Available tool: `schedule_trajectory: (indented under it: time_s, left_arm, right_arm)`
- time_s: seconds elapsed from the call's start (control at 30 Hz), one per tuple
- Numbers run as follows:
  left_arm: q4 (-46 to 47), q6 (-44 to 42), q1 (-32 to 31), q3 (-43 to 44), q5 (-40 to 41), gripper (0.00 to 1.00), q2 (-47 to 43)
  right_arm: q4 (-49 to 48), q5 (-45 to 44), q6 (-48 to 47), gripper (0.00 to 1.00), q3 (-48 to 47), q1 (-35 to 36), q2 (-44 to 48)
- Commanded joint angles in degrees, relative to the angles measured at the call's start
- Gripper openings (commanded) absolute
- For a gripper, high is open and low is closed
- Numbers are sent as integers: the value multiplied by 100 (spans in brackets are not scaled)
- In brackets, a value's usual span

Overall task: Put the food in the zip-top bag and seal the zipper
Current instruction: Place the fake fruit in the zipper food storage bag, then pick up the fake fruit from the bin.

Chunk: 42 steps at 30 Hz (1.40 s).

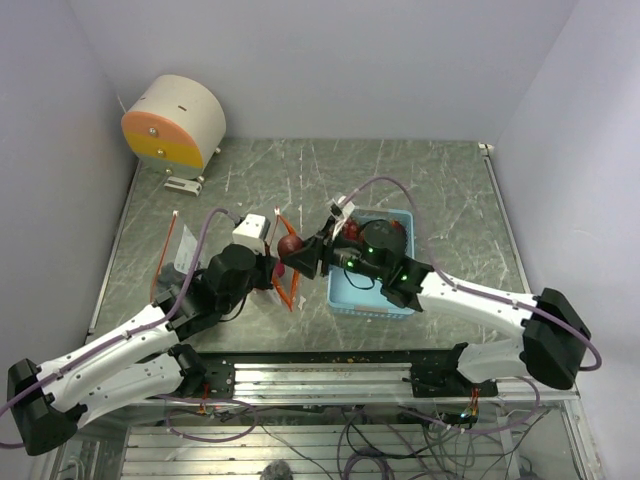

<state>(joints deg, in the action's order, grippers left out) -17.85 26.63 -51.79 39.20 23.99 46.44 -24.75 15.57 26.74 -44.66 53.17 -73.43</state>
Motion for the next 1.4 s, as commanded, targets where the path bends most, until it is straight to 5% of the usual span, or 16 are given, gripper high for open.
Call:
schedule_trajectory:
  time_s: [0.0,0.13,0.27,0.43,0.8,0.9,1.03,1.2,1.37]
  left_arm:
    - [-12,82,-6,110,-262,7,-215]
    - [81,127,-5,45,-472,7,-446]
    - [-63,134,-1,173,-553,7,-565]
    - [-218,26,-3,293,-328,7,-600]
    - [356,-35,19,-221,711,7,160]
    - [447,-106,33,-145,667,7,451]
    - [525,-169,42,-72,558,7,548]
    - [462,-206,50,-88,540,7,395]
    - [308,-211,46,-103,542,7,186]
  right_arm:
    - [-444,-1022,183,17,-343,-4,-449]
    - [34,-1595,213,25,-772,44,-988]
    - [1545,-3306,-53,56,-1547,290,-1350]
    - [2557,-4301,-441,98,-1953,505,-1447]
    - [2271,-1855,-1129,100,-832,564,449]
    - [2255,-2479,-859,100,-488,559,1066]
    - [3244,-4723,-120,100,-551,289,1067]
    - [3734,-4133,290,100,-797,-852,39]
    - [3682,-4182,359,100,-886,-1168,-820]
